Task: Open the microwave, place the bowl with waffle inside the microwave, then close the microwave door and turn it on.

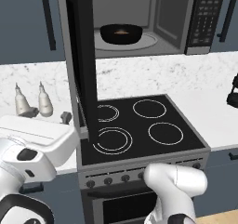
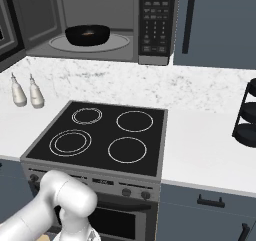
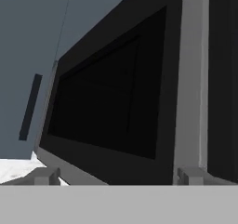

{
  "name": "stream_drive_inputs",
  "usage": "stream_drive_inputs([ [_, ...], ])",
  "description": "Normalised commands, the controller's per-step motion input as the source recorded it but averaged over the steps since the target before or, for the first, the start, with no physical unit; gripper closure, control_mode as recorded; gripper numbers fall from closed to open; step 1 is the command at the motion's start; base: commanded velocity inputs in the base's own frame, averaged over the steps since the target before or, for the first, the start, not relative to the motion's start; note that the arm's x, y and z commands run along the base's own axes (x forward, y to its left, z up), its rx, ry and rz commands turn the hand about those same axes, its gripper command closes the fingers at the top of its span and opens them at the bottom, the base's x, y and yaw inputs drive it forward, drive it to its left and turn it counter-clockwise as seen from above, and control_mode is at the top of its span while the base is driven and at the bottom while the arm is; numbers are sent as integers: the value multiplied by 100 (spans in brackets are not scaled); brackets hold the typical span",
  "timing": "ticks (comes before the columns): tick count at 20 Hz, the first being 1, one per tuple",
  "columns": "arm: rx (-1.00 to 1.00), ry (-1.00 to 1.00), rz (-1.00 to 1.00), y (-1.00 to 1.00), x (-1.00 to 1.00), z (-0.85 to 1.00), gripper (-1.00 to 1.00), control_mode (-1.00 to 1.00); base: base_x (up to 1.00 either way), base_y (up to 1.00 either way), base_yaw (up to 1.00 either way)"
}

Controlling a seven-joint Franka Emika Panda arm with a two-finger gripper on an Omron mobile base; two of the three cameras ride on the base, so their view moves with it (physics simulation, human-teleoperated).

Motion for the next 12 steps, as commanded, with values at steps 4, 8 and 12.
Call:
stream_drive_inputs([
  [4, 0, -2, -2, -7, 35, -1, -100, -100, 0, 0, 0],
  [8, 0, -3, 0, -25, 14, 0, -100, -100, 0, 0, 0],
  [12, 0, -2, 0, -29, 14, 0, -100, -100, 0, 0, 0],
])
